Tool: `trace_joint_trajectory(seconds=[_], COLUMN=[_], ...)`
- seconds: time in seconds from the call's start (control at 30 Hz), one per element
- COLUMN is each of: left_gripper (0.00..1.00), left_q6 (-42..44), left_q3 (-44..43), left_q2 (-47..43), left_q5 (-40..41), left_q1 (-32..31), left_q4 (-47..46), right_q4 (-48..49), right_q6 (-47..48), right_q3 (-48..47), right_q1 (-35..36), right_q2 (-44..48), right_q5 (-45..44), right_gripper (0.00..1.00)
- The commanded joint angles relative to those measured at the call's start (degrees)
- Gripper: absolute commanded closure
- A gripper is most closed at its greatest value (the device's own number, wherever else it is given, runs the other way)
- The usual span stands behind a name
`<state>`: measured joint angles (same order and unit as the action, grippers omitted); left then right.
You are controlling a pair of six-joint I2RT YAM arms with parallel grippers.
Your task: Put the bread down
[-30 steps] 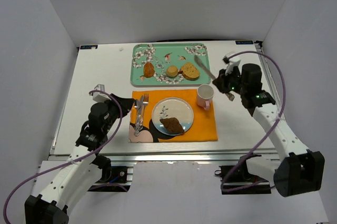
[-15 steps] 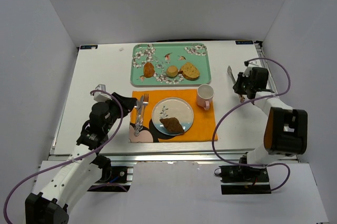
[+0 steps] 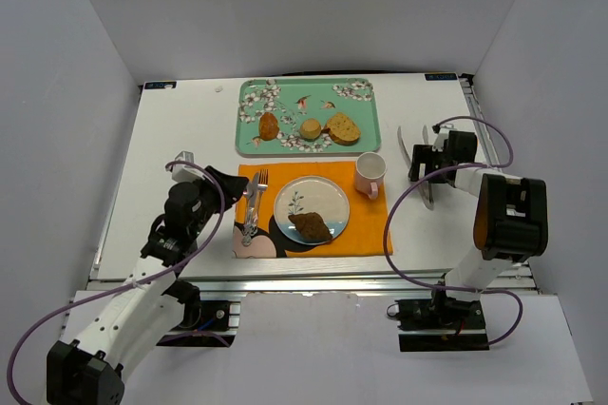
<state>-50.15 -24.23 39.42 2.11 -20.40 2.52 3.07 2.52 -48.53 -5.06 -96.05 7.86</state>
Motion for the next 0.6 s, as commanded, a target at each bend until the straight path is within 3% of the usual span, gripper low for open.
trace_joint_trajectory(seconds=[0.0,0.3,0.57], left_gripper=[0.44,0.43,0.45], left_q6=[1.3,0.6,0.9], left_q3=[-2.0,-1.4,-2.5], left_q2=[0.8,0.8,2.8], left_q5=[-0.4,-0.5,-1.4], left_q1=[0.1,0.1,0.1], left_q4=[-0.4,-1.1,-1.9], right_q4=[-1.9,-7.6,-4.2], right_q6=[3.0,10.4,12.1], right_q3=[-1.4,-7.4,-9.5], right_q1=[-0.8,-0.9,4.9], right_q2=[0.3,12.3,22.2], right_q5=[1.3,-1.4,5.4], right_gripper=[0.11,0.11,0.11])
